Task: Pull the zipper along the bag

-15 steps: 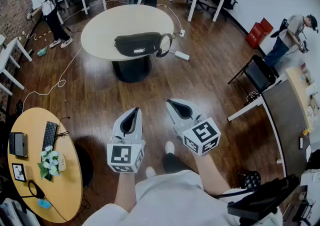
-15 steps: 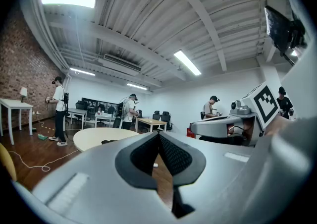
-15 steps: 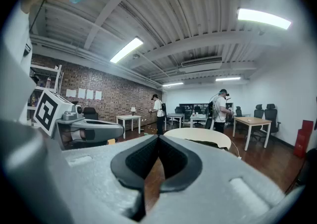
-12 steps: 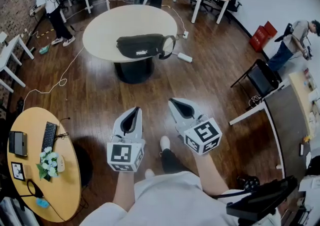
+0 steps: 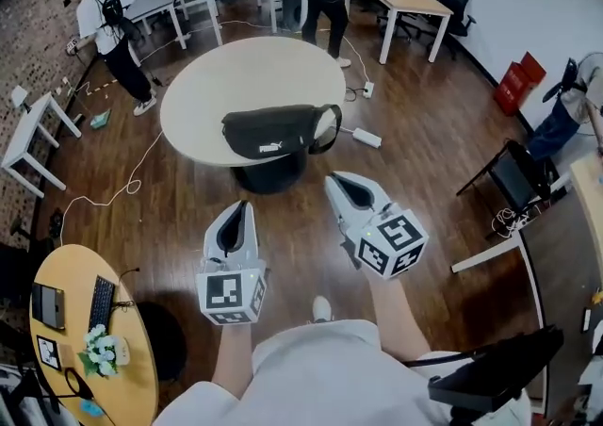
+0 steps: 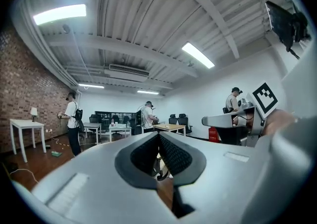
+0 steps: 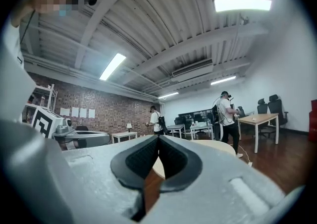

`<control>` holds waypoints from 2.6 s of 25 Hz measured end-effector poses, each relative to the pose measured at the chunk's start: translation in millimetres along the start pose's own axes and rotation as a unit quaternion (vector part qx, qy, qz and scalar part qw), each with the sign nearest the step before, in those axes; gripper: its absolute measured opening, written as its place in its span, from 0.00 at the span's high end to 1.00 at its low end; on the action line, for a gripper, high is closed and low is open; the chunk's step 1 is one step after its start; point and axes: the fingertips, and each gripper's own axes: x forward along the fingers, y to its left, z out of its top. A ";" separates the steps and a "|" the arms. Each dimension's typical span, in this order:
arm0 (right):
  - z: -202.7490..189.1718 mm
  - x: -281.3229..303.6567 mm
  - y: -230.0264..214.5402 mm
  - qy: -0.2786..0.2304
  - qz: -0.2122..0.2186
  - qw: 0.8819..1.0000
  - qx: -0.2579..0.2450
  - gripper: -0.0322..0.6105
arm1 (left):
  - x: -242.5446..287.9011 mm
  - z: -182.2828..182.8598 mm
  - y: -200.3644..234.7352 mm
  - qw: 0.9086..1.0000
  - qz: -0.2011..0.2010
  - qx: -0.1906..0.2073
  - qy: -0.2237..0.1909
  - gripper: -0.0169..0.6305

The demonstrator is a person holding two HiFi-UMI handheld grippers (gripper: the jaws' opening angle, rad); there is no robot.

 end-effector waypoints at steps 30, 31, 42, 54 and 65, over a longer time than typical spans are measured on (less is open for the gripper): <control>-42.2 283.6 -289.8 0.095 -0.112 0.989 0.030 0.96 | 416.9 -87.2 69.4 0.973 -0.199 -0.008 0.119 0.95; -49.1 286.7 -297.3 0.104 -0.114 0.987 0.034 0.96 | 422.3 -98.2 64.0 0.970 -0.205 -0.008 0.131 0.95; -144.6 312.4 -397.4 0.229 -0.095 0.968 0.043 0.96 | 500.5 -193.5 1.9 0.948 -0.209 -0.003 0.239 0.95; -275.6 354.5 -482.1 0.317 -0.019 0.948 0.026 0.96 | 561.4 -299.1 -26.9 0.935 -0.155 0.015 0.317 0.95; -388.8 376.2 -504.2 0.437 0.039 0.898 0.044 0.96 | 585.5 -341.2 -29.5 0.913 -0.145 0.048 0.378 0.94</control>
